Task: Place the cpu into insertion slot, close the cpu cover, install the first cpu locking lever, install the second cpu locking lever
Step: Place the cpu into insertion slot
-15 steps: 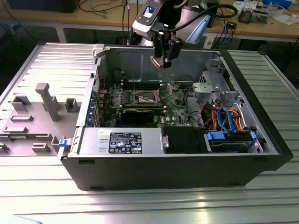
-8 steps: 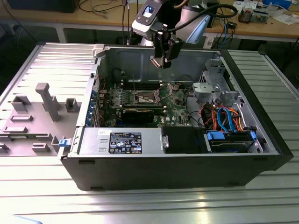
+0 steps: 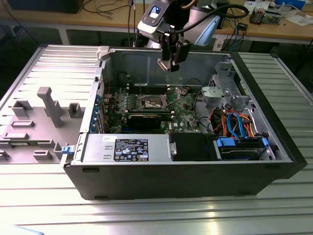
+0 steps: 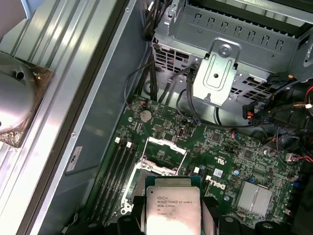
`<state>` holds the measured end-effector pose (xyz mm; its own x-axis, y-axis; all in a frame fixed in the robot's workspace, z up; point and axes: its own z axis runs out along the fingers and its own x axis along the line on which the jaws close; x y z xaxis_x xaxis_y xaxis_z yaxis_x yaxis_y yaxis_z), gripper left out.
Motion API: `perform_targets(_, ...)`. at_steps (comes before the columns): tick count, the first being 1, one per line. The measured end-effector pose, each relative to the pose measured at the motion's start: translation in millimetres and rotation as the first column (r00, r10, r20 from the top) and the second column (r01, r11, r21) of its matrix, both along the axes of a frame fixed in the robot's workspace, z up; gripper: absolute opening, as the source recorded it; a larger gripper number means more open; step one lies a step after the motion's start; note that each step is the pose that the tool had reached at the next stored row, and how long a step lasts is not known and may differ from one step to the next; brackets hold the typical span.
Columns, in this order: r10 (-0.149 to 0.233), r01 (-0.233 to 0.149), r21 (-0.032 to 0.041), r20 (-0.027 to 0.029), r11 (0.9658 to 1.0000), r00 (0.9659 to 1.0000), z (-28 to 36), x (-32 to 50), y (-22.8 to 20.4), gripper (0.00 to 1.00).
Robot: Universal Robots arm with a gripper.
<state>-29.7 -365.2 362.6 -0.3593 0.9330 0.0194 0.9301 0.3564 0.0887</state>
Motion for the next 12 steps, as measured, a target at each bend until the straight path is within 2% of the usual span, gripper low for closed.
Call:
perform_targets(2,-0.002,0.002,0.0001,0.0,1.0,1.0,0.0,0.0,0.0,0.54)
perform_targets(8,-0.04,0.04,0.0001,0.0,0.9992,0.9992,0.0,0.0,0.0,0.54)
perform_targets(12,-0.077,0.077,0.0001,0.0,0.997,0.997,-0.1,0.0,0.0,0.54)
